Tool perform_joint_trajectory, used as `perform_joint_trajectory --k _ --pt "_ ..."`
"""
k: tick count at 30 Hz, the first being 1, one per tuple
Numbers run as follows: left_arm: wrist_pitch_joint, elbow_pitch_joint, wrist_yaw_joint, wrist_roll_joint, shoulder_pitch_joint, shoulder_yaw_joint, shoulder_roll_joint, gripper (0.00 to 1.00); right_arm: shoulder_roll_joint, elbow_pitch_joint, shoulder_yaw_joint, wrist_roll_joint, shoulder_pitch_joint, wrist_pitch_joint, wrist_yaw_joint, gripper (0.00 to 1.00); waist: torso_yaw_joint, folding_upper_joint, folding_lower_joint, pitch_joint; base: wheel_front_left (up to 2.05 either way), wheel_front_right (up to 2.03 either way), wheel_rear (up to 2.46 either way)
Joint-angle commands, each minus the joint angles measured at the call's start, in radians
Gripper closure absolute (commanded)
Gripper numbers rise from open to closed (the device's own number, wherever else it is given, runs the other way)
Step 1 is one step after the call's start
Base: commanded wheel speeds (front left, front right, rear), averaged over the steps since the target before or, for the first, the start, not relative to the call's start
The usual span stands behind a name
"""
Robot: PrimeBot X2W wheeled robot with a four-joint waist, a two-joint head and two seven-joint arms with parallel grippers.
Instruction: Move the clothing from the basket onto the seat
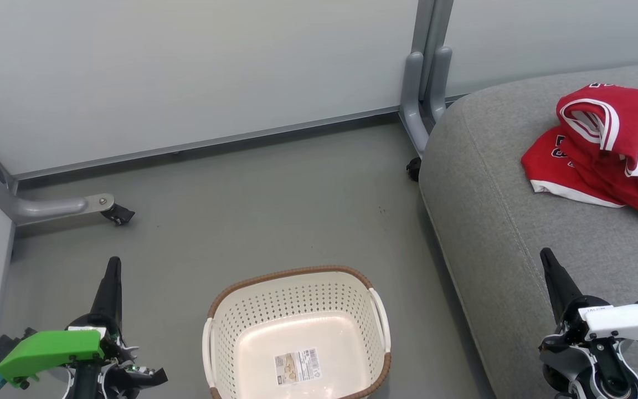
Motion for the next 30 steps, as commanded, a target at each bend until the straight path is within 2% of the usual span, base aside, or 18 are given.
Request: perform_joint_trajectory --k 1,6,30 --pt "0.005 0.001 -0.008 -0.021 -0.017 0.006 0.004 1.00 -0.005 0.003 -0.004 0.021 -0.012 0.007 0.000 1.00 -0.002 0.0000 0.0000 0.000 0.00 0.00 0.00" --pt "0.014 0.002 -0.010 -0.054 -0.017 0.010 0.004 1.00 -0.005 0.006 -0.007 0.053 -0.013 0.015 0.000 1.00 -0.007 0.0000 0.0000 -0.002 0.00 0.00 0.00" --pt "0.013 0.002 -0.010 -0.049 -0.015 0.009 0.004 1.00 -0.003 0.006 -0.009 0.047 -0.013 0.017 0.000 1.00 -0.007 0.0000 0.0000 -0.002 0.00 0.00 0.00"
